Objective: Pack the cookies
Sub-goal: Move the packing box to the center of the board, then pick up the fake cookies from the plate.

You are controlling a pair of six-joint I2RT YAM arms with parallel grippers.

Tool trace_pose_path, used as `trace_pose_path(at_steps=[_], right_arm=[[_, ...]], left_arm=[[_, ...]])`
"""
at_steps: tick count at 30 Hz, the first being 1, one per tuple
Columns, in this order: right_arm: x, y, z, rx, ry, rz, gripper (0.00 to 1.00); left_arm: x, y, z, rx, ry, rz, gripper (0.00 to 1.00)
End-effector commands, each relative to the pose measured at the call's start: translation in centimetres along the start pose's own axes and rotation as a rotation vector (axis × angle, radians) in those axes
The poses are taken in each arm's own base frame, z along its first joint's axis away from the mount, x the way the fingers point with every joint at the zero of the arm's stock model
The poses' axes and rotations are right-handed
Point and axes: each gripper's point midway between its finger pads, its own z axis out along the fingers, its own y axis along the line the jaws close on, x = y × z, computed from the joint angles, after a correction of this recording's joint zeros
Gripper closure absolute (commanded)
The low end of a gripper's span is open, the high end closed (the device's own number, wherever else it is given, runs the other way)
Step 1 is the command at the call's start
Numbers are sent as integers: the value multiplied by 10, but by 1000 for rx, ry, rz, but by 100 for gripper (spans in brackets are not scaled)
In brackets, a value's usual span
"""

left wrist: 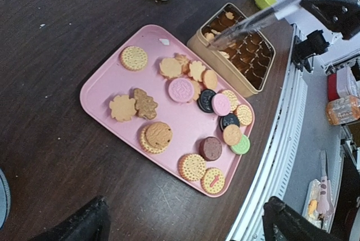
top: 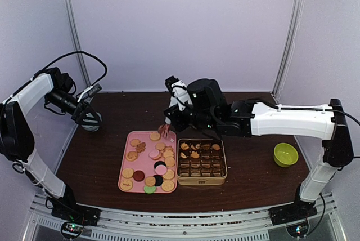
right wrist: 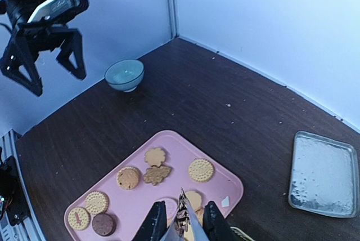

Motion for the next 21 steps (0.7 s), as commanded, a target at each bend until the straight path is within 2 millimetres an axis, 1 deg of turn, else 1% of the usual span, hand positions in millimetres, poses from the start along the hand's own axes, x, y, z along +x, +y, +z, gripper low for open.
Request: trace_pose_path(at_steps=[1, 4, 8, 12, 17, 21], right_arm=[[14, 24, 17, -37, 33, -24, 80], [22, 32, 22, -36, 53, -43, 78], [28, 34, 31, -32, 67, -49, 75], [25, 31, 40, 1, 64, -63, 75], [15, 29, 47, 22, 40, -71, 74], [12, 17, 61, 66, 52, -74, 72]], left_arm=[[-4, 28, -1, -92, -12, -7, 2], [-3, 38, -2, -124, -23, -30, 2], [2, 46, -1, -147, -20, -52, 2], [5, 44, 0, -152, -17, -53, 2], [5, 41, -1, -153, -20, -55, 2], [5, 40, -1, -153, -26, -62, 2]])
